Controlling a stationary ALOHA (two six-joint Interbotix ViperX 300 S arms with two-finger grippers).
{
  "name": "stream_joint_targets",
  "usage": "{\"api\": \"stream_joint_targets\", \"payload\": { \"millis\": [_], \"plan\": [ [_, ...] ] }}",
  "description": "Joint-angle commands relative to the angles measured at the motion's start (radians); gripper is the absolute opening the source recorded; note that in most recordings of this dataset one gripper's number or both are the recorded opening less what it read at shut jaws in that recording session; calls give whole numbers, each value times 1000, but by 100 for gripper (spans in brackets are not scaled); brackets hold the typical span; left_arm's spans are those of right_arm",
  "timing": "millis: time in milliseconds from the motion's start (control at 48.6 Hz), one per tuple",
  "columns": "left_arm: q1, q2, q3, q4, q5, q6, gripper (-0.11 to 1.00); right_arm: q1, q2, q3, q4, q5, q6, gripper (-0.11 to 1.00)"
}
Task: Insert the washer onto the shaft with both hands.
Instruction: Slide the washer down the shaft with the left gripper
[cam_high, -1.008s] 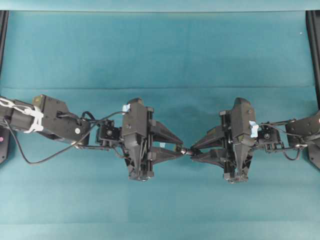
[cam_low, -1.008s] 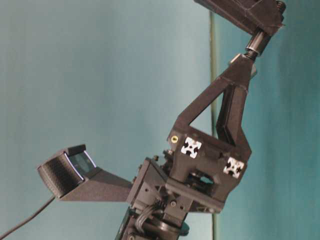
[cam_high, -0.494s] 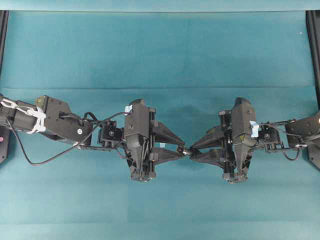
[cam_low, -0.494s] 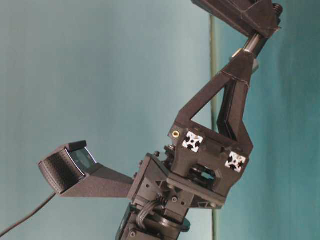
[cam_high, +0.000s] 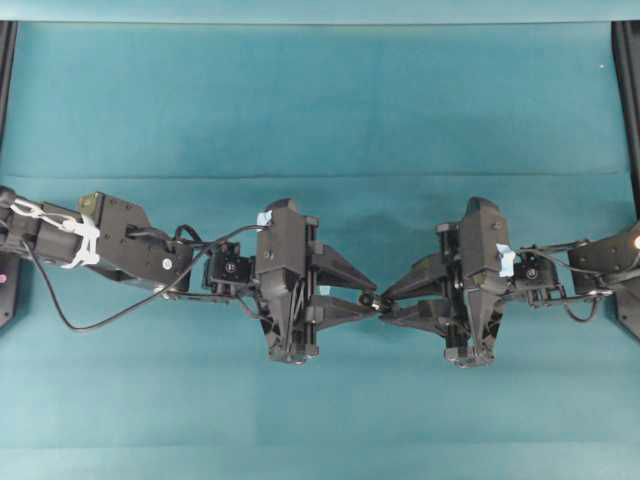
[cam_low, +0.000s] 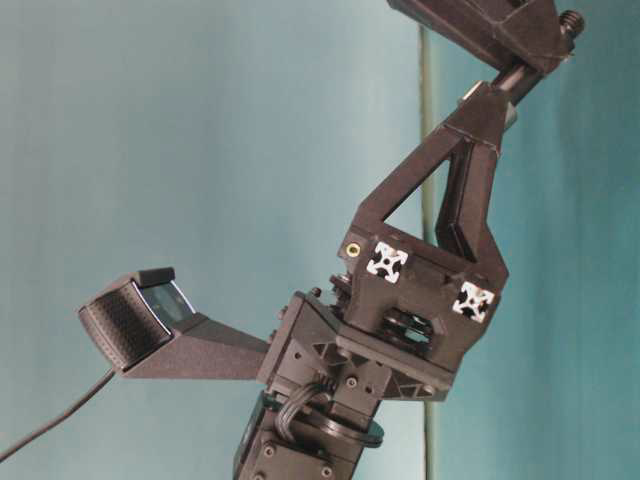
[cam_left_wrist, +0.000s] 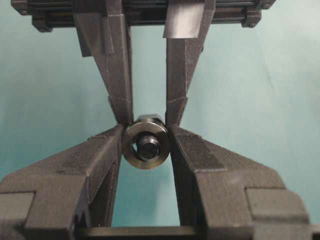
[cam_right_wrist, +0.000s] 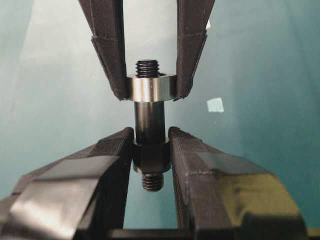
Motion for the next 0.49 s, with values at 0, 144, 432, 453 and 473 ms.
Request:
{"api": "stream_joint_targets", "payload": {
  "millis": [0, 144, 432, 453, 473],
  "plan": [
    [-5, -3, -12, 2, 6, 2, 37, -8, -15, -21, 2, -28, 8, 0],
    [-6, -3, -9, 2, 11, 5, 37, -12, -21, -15, 2, -46, 9, 0],
    [-6, -5, -8, 2, 21, 5, 37, -15, -21, -18, 2, -78, 9, 0],
    [-8, -5, -9, 2, 23, 2, 37, -14, -21, -18, 2, -78, 9, 0],
    [-6, -5, -9, 2, 21, 5, 37, -15, -21, -18, 3, -78, 9, 0]
  ]
}}
